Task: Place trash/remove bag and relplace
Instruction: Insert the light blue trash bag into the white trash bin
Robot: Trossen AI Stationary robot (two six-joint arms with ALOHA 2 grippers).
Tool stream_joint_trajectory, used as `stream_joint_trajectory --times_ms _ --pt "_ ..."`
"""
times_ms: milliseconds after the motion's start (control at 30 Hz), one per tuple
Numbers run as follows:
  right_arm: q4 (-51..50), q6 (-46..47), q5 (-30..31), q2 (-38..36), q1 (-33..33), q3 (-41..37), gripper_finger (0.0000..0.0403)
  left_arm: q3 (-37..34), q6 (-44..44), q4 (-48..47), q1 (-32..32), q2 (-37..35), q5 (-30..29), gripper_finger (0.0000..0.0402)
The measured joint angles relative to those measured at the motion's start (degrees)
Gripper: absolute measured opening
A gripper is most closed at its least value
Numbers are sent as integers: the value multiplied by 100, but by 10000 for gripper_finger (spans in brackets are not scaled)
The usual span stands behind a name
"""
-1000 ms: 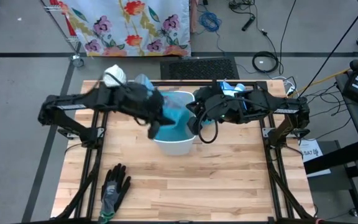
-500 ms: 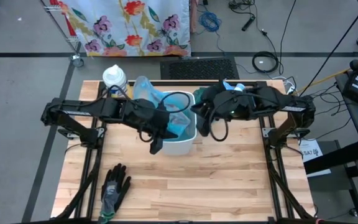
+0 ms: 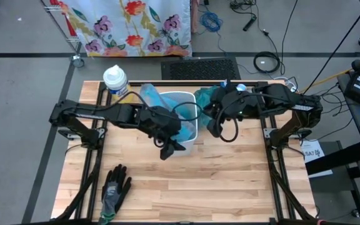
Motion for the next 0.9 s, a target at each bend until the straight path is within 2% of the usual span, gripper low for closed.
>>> stream_joint_trajectory --times_ms 200,300,400,600,767,900 --pt "-111 -17 4 0 -2 0 50 359 0 -26 -4 -209 -110 198" --pt "-92 -98 6 2 -15 0 50 599 142 -479 -7 -351 -409 198" --pt "-59 -130 6 2 -17 0 50 728 241 -433 -4 -401 -728 199" --pt "114 -181 11 2 -17 0 50 991 300 -1502 -4 -545 -1439 199" --pt "776 -316 -7 46 -162 0 50 1102 91 -1755 -4 -719 -1715 199" --pt "1063 -391 -526 300 -548 2 50 1339 -328 -1833 12 -1074 -1823 199"
